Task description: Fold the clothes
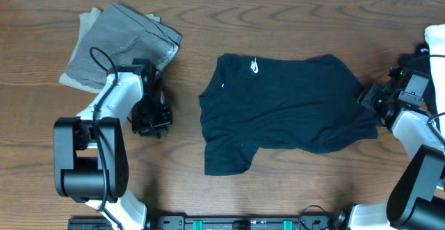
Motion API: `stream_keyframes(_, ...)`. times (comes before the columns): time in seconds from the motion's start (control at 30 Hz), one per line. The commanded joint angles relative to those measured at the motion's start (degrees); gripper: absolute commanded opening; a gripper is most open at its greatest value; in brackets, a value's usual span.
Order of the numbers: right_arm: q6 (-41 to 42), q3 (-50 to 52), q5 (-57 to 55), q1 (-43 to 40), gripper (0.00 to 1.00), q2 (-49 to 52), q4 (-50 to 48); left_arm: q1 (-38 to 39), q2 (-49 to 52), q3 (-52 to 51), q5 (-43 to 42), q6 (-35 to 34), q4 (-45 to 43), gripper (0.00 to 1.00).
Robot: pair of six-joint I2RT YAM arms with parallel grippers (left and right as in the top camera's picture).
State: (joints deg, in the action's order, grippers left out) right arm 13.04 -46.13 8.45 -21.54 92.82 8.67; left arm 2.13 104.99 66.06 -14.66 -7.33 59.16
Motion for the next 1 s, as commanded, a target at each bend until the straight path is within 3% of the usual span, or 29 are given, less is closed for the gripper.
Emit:
stream_keyframes(0.0,0.28,-2.29,6.99,0.15,0.59,-1.22,0.31,1.27,-1.46,5.77,-7.34,3.96,-0.81,0.23)
stream_keyframes(0.17,1.99,-3.85,14.14,1.36,0.52,-1.22,4.28,5.64,-1.46,9.33,-15.32,4.07,-12.55,0.38)
stream_keyframes(0.27,2.01,-3.87,16.04,2.56,0.52,-1.22,7.52,8.48,-1.31,9.33,-16.22,3.63,-17.31,0.41)
stream_keyframes(0.37,2.12,-3.87,15.89,3.41,0.57,-1.22,13.29,10.75,-1.31,9.33,-16.20,3.65,-14.73,0.41)
stream_keyframes(0.73,-0.04,-3.87,16.13,3.41,0.59,-1.22,21.11,12.48,-1.33,7.32,-13.07,3.69,4.79,0.42)
stream_keyframes(0.97,-0.04,-3.87,16.26,3.41,0.59,-1.22,22.40,14.67,-1.31,-3.06,-12.98,1.05,-3.65,0.50)
